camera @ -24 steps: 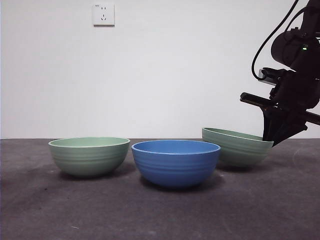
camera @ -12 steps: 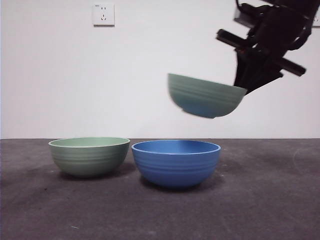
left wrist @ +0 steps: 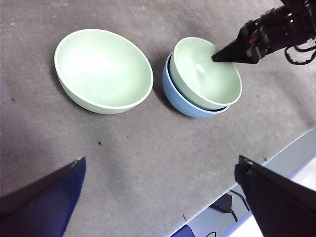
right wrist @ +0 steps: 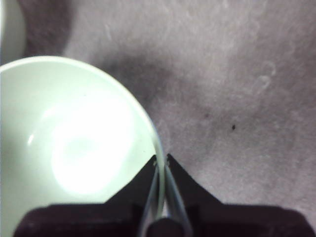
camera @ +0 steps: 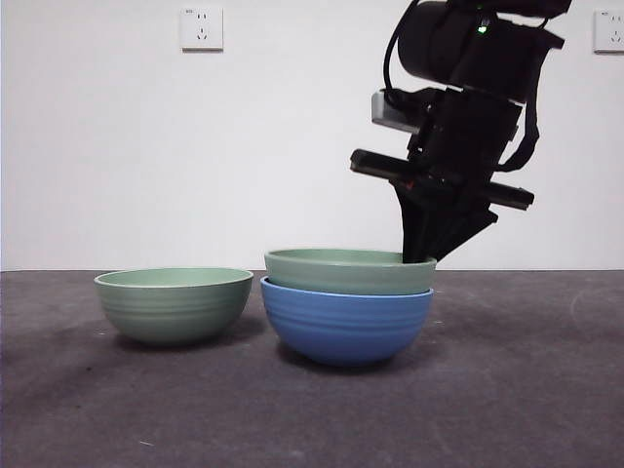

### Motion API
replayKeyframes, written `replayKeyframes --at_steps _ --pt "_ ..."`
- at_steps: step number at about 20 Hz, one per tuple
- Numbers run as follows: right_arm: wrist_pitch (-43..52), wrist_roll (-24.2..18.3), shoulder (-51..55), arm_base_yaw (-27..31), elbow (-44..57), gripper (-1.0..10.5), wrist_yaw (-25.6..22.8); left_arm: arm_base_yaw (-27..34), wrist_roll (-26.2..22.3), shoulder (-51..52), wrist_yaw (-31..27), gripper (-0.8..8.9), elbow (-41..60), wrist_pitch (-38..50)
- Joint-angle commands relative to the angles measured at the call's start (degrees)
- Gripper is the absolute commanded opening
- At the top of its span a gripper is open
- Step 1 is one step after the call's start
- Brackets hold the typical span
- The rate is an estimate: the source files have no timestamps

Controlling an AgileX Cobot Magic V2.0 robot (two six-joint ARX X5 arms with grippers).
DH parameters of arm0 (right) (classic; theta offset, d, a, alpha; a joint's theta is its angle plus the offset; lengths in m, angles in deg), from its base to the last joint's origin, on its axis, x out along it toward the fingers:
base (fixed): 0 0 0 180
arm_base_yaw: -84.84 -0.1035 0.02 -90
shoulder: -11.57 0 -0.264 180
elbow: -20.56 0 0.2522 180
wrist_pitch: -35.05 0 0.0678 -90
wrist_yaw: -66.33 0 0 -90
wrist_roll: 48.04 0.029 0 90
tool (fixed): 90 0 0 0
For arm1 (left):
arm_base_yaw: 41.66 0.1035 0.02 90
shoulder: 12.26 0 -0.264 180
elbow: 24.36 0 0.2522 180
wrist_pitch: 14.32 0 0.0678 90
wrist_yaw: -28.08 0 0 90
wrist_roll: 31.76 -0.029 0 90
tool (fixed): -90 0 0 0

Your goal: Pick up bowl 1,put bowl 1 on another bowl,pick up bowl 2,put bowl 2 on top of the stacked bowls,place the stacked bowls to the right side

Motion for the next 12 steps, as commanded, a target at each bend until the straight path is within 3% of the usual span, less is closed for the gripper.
replayKeyframes --at_steps 1,5,8,12 --pt "0.2 -1.0 -1.0 -0.1 0.2 -0.1 -0.1 -0.1 0.3 0.1 0.0 5.11 -0.1 0.2" --pt "-0.2 -1.2 -1.0 -0.6 0.2 0.3 0.3 -0.1 0.3 -0.7 -2.5 5.11 -0.1 0.4" --pt "-0.7 -1.2 -1.0 -0.9 0.2 2.6 0.3 -0.2 0.3 -3.5 -2.5 5.11 -0.1 1.9" --pt "-0.7 -1.5 0.8 -1.0 0.2 2.6 0.3 -0.3 0.8 -9.0 -2.6 5.11 -0.1 6.7"
